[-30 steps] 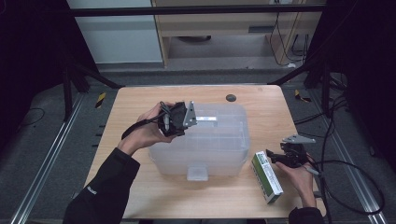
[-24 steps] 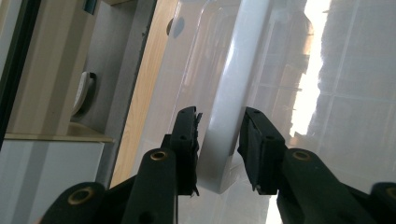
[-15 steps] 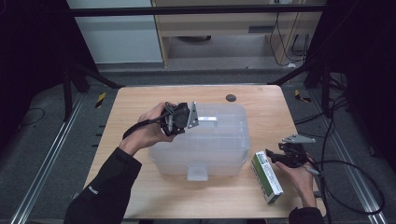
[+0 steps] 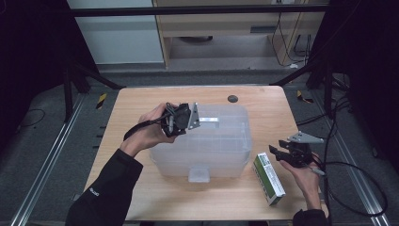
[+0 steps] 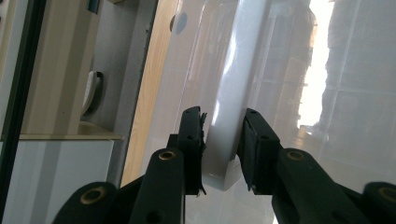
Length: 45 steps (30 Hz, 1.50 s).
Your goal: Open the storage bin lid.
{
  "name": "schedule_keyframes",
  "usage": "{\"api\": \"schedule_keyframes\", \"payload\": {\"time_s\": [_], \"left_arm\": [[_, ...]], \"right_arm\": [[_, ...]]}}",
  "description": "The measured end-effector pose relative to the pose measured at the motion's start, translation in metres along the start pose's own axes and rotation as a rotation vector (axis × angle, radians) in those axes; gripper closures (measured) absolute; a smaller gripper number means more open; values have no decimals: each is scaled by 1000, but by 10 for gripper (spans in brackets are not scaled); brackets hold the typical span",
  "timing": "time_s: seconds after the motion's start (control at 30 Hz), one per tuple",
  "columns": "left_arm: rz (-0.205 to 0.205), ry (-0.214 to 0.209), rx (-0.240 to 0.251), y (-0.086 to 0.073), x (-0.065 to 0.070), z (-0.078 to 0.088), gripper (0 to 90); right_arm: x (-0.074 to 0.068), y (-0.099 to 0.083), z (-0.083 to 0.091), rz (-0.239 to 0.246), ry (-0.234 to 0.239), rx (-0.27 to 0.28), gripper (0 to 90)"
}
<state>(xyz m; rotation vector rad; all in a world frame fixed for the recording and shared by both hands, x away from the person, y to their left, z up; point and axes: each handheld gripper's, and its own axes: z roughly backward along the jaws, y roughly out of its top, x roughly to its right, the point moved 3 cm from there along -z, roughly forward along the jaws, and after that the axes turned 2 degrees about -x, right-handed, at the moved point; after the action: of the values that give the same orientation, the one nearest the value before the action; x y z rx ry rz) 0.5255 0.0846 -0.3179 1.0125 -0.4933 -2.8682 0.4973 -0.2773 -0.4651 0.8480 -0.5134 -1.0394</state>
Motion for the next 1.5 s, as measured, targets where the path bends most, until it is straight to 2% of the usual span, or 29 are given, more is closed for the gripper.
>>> {"api": "schedule_keyframes", "payload": {"time_s": [0.17, 0.27, 0.37, 0.43, 0.5, 0.63, 0.67, 0.73, 0.77, 0.9, 0.93, 0.97, 1.07, 1.23, 1.5], "left_arm": [[6, -4, 2, 0, -2, 0, 712], [8, -6, 2, 0, -2, -1, 712], [13, -11, 6, 0, -4, -1, 711], [-2, -9, -1, -1, -5, 0, 711], [8, -9, 4, 0, -6, 0, 710], [9, -1, 2, 1, -8, 0, 709], [9, 2, 2, 1, -10, 0, 708], [11, 2, 3, 1, -11, 0, 707], [18, 4, 7, 1, -12, 0, 706], [18, 11, 6, 1, -16, 0, 702], [18, 11, 6, 1, -16, 0, 701], [17, 19, 7, 1, -17, 0, 700], [30, 26, 11, 1, -18, 0, 698], [36, 56, 5, 3, -21, 0, 694], [51, 99, -2, 5, -26, -2, 688]], "right_arm": [[-2, 5, 4, 8, 15, 24, 563], [-4, 8, 9, 27, -1, 43, 599], [-7, 13, 14, 31, 3, 59, 638], [-8, 14, 17, 32, 5, 70, 649], [-10, 19, 23, 31, 13, 101, 664], [-14, 23, 27, 30, 27, 116, 684], [-18, 26, 30, 37, 44, 120, 731], [-19, 27, 30, 43, 56, 116, 761], [-23, 29, 32, 42, 93, 100, 797], [-31, 32, 32, 56, 170, 69, 870], [-31, 32, 32, 56, 170, 69, 870], [-35, 33, 31, 68, 203, 59, 895], [-39, 35, 32, 76, 215, 52, 900], [-44, 38, 34, 76, 264, 53, 900], [-47, 37, 33, 80, 270, 43, 900]]}}
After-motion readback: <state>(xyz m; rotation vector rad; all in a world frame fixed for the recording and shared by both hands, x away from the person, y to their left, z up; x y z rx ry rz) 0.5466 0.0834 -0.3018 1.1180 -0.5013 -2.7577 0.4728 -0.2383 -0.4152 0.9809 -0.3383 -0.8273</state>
